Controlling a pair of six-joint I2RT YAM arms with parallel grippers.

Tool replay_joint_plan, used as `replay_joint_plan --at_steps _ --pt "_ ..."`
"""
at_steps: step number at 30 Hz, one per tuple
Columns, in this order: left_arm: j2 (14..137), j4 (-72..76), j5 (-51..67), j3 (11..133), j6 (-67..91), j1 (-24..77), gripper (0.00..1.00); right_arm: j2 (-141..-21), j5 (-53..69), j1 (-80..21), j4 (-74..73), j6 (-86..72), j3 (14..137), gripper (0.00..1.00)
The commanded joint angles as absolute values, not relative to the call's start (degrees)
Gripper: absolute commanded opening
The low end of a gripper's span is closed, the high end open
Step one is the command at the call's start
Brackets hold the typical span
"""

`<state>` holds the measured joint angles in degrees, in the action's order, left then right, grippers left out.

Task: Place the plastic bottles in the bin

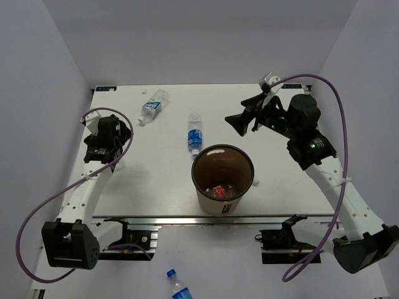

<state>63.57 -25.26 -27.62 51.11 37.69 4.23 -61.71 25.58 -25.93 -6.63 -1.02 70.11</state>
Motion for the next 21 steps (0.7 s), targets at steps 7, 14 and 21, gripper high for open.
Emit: replay_joint_plan --at_steps 7,14,21 --pt "64.07 -24.96 -27.86 52.65 36.56 3.96 0.98 -61.52 13.64 -22.43 -5.89 -5.26 66.27 0.89" --pt "64.42 -24.70 -28.39 52.38 36.30 3.96 0.98 -61.87 20.92 -11.71 -3.16 -11.07 58.02 0.89" --pt "64.60 -23.64 -27.33 51.94 36.12 3.96 0.98 -62.93 24.60 -10.90 -2.73 -7.21 51.51 0.89"
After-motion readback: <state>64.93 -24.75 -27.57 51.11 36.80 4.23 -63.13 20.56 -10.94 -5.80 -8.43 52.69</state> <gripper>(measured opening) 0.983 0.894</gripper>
